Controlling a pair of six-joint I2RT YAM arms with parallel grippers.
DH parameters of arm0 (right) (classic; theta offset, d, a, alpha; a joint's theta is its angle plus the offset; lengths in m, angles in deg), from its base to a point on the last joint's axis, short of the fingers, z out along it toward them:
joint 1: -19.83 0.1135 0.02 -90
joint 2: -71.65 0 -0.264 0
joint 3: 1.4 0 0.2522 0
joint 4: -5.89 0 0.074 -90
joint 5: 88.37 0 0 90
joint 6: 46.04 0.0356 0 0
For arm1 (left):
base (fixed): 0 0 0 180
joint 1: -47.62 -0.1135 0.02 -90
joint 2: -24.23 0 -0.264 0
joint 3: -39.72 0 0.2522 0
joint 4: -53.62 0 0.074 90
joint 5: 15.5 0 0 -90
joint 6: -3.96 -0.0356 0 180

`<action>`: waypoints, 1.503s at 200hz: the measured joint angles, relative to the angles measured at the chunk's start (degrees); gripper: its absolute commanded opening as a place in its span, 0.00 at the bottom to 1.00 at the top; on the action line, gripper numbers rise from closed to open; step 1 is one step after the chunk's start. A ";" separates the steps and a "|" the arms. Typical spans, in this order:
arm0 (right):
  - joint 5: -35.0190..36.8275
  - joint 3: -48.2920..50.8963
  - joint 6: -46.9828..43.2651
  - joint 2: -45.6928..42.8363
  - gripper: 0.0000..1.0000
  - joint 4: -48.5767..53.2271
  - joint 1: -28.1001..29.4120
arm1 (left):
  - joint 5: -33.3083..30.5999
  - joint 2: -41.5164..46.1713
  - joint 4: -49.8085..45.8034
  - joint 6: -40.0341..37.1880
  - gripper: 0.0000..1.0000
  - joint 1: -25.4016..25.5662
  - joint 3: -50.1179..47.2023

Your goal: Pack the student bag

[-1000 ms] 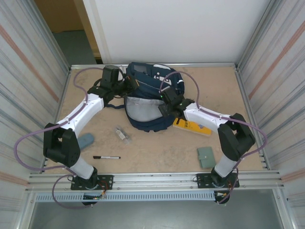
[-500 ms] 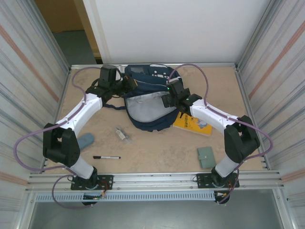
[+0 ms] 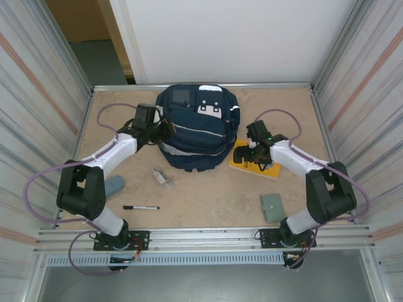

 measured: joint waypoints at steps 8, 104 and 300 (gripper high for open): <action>-1.29 0.20 1.33 -1.73 0.94 0.70 -1.81 | 0.02 0.00 0.37 -0.33 0.19 0.22 -0.31; -6.43 -3.63 6.82 1.75 0.70 0.39 -7.96 | -7.69 16.06 -5.57 -8.55 0.47 16.28 -3.96; -21.33 3.80 -0.92 8.96 0.55 -13.68 0.59 | -15.15 25.00 -8.87 -5.03 0.49 28.26 -21.55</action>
